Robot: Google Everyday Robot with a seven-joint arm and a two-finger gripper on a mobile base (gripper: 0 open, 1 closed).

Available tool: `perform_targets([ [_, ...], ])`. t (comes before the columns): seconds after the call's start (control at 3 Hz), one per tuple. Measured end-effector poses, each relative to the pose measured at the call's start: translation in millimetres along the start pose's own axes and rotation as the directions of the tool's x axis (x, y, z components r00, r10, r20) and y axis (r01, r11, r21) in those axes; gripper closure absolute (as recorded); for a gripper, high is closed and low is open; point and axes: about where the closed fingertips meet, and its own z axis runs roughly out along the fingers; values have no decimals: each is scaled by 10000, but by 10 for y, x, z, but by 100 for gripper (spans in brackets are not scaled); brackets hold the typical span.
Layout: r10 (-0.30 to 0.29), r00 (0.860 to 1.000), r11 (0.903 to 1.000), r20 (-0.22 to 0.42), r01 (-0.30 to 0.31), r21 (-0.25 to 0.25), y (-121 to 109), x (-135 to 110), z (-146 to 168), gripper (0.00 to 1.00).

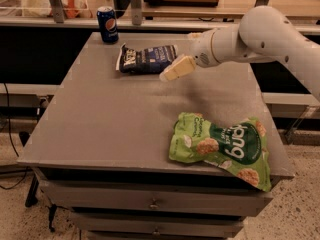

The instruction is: Move blue chip bag near green rice chip bag

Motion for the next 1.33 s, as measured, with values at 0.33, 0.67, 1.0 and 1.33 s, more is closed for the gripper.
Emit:
perform_targets([
  [0.33, 372, 9989, 9982, -274, -358, 481, -94, 42, 133, 0],
  [0.67, 551, 9974, 9973, -468, -527, 512, -154, 63, 284, 0],
  [1.0, 650, 9958, 9975, -646, -632, 303, -166, 63, 446, 0],
  [1.33, 704, 9942, 9975, -807, -702, 49, -158, 43, 612, 18],
])
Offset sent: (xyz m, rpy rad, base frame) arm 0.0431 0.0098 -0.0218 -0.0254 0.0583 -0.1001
